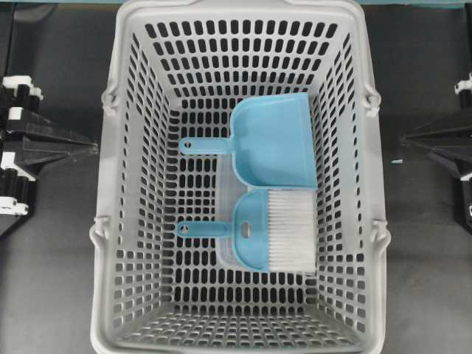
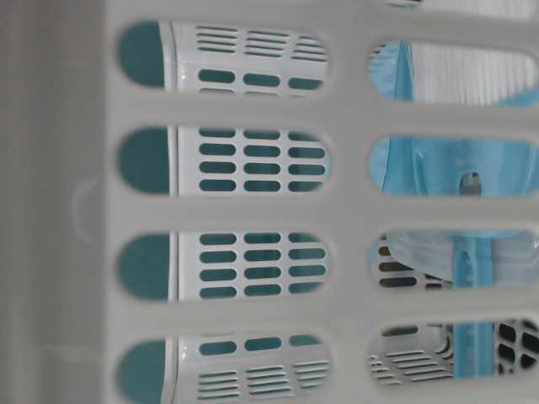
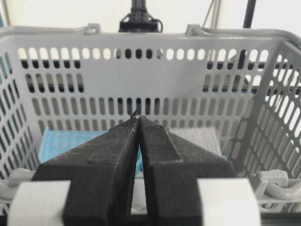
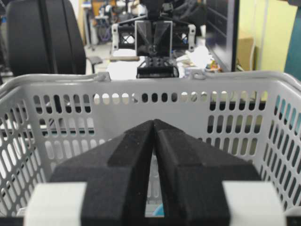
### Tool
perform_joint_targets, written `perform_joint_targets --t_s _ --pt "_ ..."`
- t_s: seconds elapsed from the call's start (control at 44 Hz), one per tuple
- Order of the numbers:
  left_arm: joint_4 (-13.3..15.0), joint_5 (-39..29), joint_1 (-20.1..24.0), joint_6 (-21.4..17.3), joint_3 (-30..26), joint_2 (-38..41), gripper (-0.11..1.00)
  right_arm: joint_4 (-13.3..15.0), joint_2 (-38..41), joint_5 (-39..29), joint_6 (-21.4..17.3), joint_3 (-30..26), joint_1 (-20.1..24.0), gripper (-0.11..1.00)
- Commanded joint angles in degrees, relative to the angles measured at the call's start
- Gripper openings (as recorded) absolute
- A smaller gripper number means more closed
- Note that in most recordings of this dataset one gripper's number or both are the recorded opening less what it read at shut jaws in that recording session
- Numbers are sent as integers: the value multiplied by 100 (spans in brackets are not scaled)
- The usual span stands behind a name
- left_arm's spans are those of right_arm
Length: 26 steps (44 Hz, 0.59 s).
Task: Pick up the hand brush from the shopping basket with the left arm.
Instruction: 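Move the left gripper into the basket toward the blue brush handle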
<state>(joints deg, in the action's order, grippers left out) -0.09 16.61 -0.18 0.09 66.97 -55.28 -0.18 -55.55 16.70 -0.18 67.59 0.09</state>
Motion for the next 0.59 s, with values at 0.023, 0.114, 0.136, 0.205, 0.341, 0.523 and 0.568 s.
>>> perform_joint_targets --t_s 0.023,0.114,0.136,0.205,0.341,0.523,0.568 --pt "-246 -475 -26 105 -527 -62 6 -35 35 -9 -35 -132 9 0" --pt "-246 -1143 -35 132 -984 -18 0 -70 -18 -246 -62 -185 9 -1" --pt "-246 -1310 -44 132 -1099 18 0 -62 -26 -316 -70 -202 9 -1" --pt "-246 -2004 -79 114 -1564 176 0 -70 -97 -650 -70 -264 9 -1" --pt "-246 -3023 -141 114 -2285 580 0 -62 -220 -1099 -53 -352 9 -1" --pt "-246 -4342 -316 35 -3331 1521 0 -70 -422 -1547 -79 -404 9 -1" --pt "-246 -4562 -343 35 -3533 1740 0 -70 -457 -1617 -79 -404 9 -1"
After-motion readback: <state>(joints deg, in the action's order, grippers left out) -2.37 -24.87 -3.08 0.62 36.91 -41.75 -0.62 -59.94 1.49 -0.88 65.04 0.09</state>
